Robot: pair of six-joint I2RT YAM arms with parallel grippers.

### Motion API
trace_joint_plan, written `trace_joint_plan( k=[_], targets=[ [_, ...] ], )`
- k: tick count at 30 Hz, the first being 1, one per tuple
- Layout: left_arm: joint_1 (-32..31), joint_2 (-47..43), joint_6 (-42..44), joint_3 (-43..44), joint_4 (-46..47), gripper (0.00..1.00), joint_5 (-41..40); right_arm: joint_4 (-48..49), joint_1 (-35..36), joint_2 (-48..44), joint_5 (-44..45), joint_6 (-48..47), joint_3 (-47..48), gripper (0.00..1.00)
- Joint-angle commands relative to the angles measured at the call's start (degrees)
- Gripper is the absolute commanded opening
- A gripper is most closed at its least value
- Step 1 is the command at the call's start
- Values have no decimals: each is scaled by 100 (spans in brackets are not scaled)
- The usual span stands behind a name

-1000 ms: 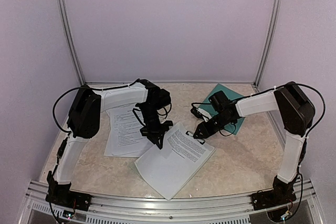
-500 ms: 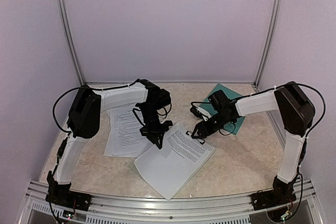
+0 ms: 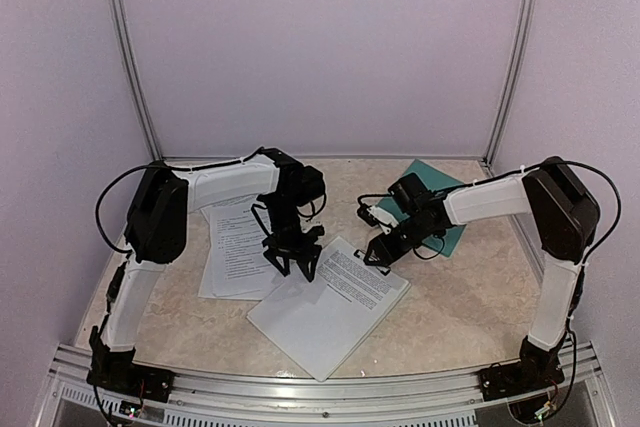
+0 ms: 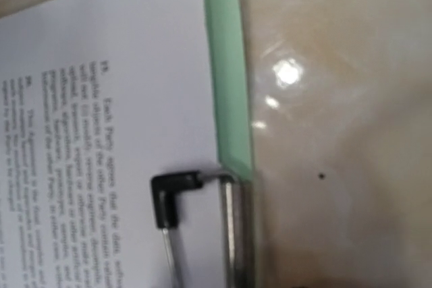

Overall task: Put the files into the folder
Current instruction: Close the spring clip at the center of the board, then move the folder with files to the center of the board.

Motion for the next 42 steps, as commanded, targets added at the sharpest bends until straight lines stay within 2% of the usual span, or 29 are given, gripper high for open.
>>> trace_joint_plan(
  k=[1,3,11,16,20,23,31,35,42],
  targets=[
    [12,-785,-91,-184,-864,72,-520,-359,204,-27,743,-84,-147,44],
    [24,-1054,-193,-344,-659,77,-805,-425,242,1,942,-173,-170,41],
    [-20,-2284,-715,-1256,444,84,-2077,-1133,355,37,2031,-683,22,19],
    [-16,-2822,-968,-1671,916,89,-2721,-1424,362,-44,2304,-1181,171,14],
    [14,-3078,-1078,-1873,1104,91,-3088,-1628,360,179,2885,-1630,485,13],
    [61,-3190,-1109,-1933,1195,91,-3243,-1662,359,541,3005,-2071,908,12],
    [171,-3456,-1082,-2120,1325,91,-3211,-2071,345,1970,3463,-2827,2584,12],
    [220,-3526,-1056,-2222,1354,91,-3205,-2111,329,2355,3681,-3121,3232,13],
    [286,-3455,-1012,-2241,1458,91,-3144,-1677,200,2566,3817,-3548,3708,23]
  ],
)
